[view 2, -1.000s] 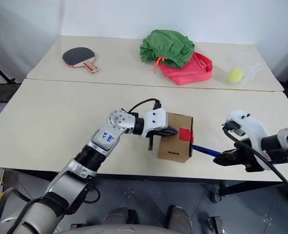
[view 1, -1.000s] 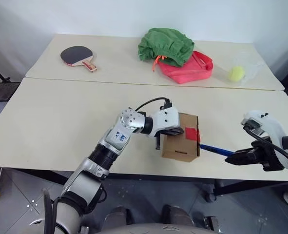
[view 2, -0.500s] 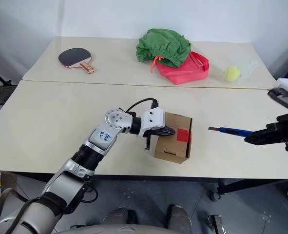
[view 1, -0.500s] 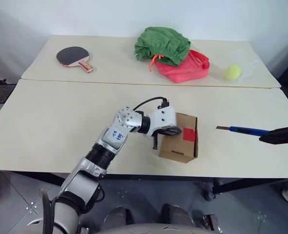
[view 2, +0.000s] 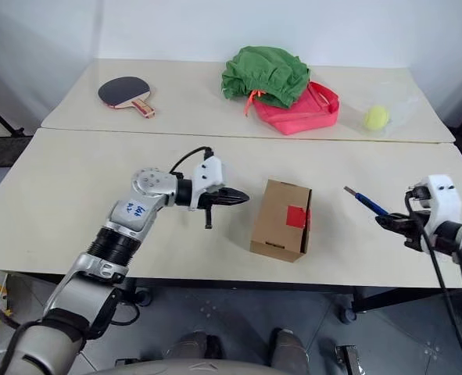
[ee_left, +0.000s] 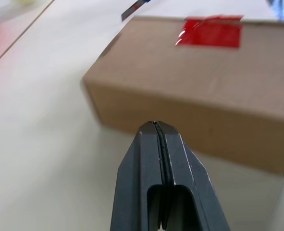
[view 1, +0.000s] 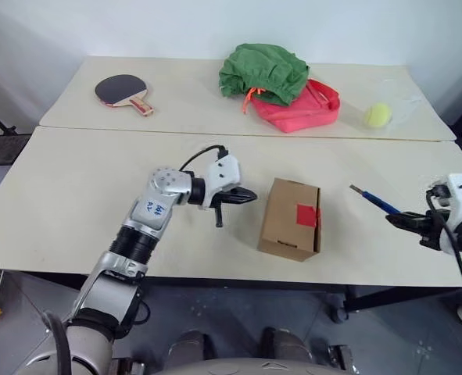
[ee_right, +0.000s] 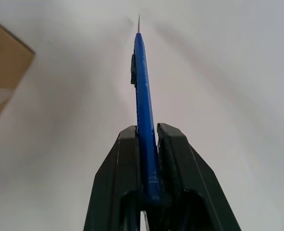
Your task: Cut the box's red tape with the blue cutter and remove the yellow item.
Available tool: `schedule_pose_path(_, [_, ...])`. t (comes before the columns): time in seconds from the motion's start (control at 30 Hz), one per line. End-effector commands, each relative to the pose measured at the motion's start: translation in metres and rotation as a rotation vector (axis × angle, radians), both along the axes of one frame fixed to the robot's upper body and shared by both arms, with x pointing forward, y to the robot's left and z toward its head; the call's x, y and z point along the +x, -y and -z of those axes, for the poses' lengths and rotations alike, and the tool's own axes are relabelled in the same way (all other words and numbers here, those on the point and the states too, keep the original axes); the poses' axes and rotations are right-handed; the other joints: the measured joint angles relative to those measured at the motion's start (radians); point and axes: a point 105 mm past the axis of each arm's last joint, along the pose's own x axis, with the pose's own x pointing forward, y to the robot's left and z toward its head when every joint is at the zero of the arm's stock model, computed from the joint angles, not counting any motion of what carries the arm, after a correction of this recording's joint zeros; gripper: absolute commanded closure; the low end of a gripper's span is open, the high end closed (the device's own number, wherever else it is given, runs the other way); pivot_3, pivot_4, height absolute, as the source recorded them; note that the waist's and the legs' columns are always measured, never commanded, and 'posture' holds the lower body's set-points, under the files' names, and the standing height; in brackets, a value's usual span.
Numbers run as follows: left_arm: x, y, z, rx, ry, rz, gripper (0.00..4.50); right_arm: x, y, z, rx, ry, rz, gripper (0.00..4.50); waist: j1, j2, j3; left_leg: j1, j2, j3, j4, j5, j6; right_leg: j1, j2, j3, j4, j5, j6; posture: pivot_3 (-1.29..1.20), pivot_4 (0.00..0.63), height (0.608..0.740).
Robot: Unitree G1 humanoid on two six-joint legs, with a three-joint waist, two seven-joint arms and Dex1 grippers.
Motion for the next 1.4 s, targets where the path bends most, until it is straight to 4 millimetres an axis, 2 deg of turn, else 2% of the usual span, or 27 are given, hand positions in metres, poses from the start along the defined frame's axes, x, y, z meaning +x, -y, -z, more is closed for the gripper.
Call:
schedule_pose_path(0.03, [-0.001, -0.014, -0.008, -0.028, 0.020, -0.033, 4.50, -0.006, 0.002, -0.007, 0.017, 0.018, -0.073, 3.42, 0.000, 0.000, 0.000, 0.000, 0.000, 0.000, 0.000, 0.000, 0.000, 0.000, 0.000, 0.000, 0.000, 0.000, 0.000, 0.00, 0.150, 0.740])
schedule_pose_path(0.13, [-0.005, -0.028, 0.000, -0.013, 0.000, -0.061, 4.50, 0.000, 0.029, -0.033, -0.067, 0.177, 0.020, 2.46, -0.002, 0.000, 0.000, 0.000, 0.000, 0.000, -0.001, 0.000, 0.000, 0.000, 0.000, 0.000, 0.000, 0.000, 0.000, 0.00, 0.150, 0.740])
schedule_pose_path(0.2, [-0.008, -0.035, 0.006, -0.003, -0.015, -0.073, 4.50, 0.000, 0.040, -0.055, -0.092, 0.288, 0.036, 1.83, -0.001, 0.001, 0.000, 0.000, 0.000, 0.000, -0.001, 0.000, 0.000, 0.000, 0.000, 0.000, 0.000, 0.000, 0.000, 0.00, 0.150, 0.740])
schedule_pose_path(0.27, [-0.012, -0.040, 0.010, 0.003, -0.028, -0.081, 4.50, -0.005, 0.042, -0.072, -0.063, 0.342, 0.009, 1.83, 0.000, 0.001, 0.001, 0.001, 0.000, 0.000, -0.001, 0.000, 0.000, 0.000, 0.000, 0.000, 0.000, 0.000, 0.000, 0.00, 0.150, 0.740])
schedule_pose_path(0.37, [-0.016, -0.039, 0.014, 0.001, -0.044, -0.082, 4.50, -0.011, 0.025, -0.079, -0.053, 0.345, -0.089, 1.83, 0.000, 0.001, 0.001, 0.001, 0.000, 0.000, -0.001, 0.000, 0.000, 0.001, 0.000, 0.000, 0.000, 0.000, 0.000, 0.00, 0.150, 0.740])
schedule_pose_path(0.43, [-0.019, -0.032, 0.017, -0.005, -0.053, -0.074, 4.50, -0.010, 0.005, -0.064, -0.113, 0.308, -0.156, 2.21, -0.002, 0.001, 0.001, 0.002, 0.000, 0.000, -0.001, 0.000, 0.000, 0.001, 0.001, 0.001, 0.000, 0.000, 0.000, 0.00, 0.150, 0.740])
schedule_pose_path(0.5, [-0.022, -0.022, 0.019, -0.014, -0.063, -0.060, 4.50, -0.009, -0.017, -0.038, -0.226, 0.239, -0.223, 2.75, -0.002, 0.001, 0.001, 0.002, 0.000, 0.000, -0.001, 0.000, 0.000, 0.001, 0.001, 0.001, 0.000, 0.000, 0.000, 0.00, 0.150, 0.740])
schedule_pose_path(0.6, [-0.025, -0.008, 0.023, -0.015, -0.087, -0.045, 4.50, -0.005, -0.042, -0.009, -0.363, 0.202, -0.288, 3.76, -0.001, 0.001, 0.001, 0.002, 0.000, 0.000, -0.001, 0.000, 0.000, 0.001, 0.000, 0.001, 0.000, 0.000, 0.000, 0.00, 0.150, 0.740])
schedule_pose_path(0.63, [-0.026, -0.004, 0.025, -0.007, -0.094, -0.042, 4.50, -0.002, -0.047, -0.002, -0.402, 0.205, -0.292, 4.25, -0.001, 0.001, 0.001, 0.002, 0.000, 0.000, -0.001, 0.000, 0.000, 0.001, 0.000, 0.001, 0.000, 0.000, 0.000, 0.00, 0.150, 0.740])
schedule_pose_path(0.67, [-0.027, 0.001, 0.028, 0.007, -0.107, -0.040, 4.50, 0.003, -0.052, 0.004, -0.438, 0.217, -0.294, 4.48, -0.002, 0.001, 0.001, 0.002, 0.000, 0.000, -0.001, 0.000, 0.000, 0.001, 0.000, 0.001, 0.001, 0.000, 0.000, 0.00, 0.150, 0.740])
schedule_pose_path(0.83, [-0.036, 0.018, 0.045, 0.092, -0.165, -0.004, 4.50, 0.022, -0.085, 0.029, -0.455, 0.218, -0.345, 4.48, -0.007, 0.001, 0.001, 0.002, 0.000, 0.000, -0.001, 0.001, -0.001, 0.001, 0.001, 0.001, 0.001, 0.000, 0.000, 0.00, 0.150, 0.740])
schedule_pose_path(0.93, [-0.039, 0.022, 0.050, 0.133, -0.205, -0.008, 4.50, 0.029, -0.107, 0.030, -0.398, 0.225, -0.382, 4.48, -0.010, 0.001, 0.001, 0.002, 0.000, 0.000, -0.001, 0.001, -0.001, 0.001, 0.001, 0.001, 0.002, 0.000, 0.000, 0.00, 0.150, 0.740])
schedule_pose_path(1.07, [-0.045, 0.031, 0.039, 0.090, -0.217, 0.021, 4.50, 0.037, -0.146, 0.017, -0.323, 0.276, -0.473, 4.48, -0.012, 0.001, 0.001, 0.002, 0.000, 0.000, -0.001, 0.001, -0.001, 0.001, 0.001, 0.001, 0.002, 0.000, 0.000, 0.00, 0.150, 0.740])
schedule_pose_path(1.27, [-0.049, 0.006, 0.035, 0.099, -0.245, -0.027, 4.50, 0.047, -0.185, 0.016, -0.256, 0.280, -0.560, 4.48, -0.026, 0.001, 0.001, 0.002, 0.001, -0.001, -0.001, 0.001, -0.001, 0.000, 0.001, 0.000, 0.004, 0.000, 0.000, 0.00, 0.150, 0.740])
schedule_pose_path(1.4, [-0.053, -0.011, 0.032, 0.124, -0.247, -0.053, 4.50, 0.056, -0.194, 0.023, -0.256, 0.251, -0.575, 4.48, -0.034, 0.001, 0.001, 0.003, 0.001, -0.001, -0.003, 0.002, -0.003, 0.000, 0.002, 0.000, 0.005, 0.000, -0.001, 0.00, 0.150, 0.740])
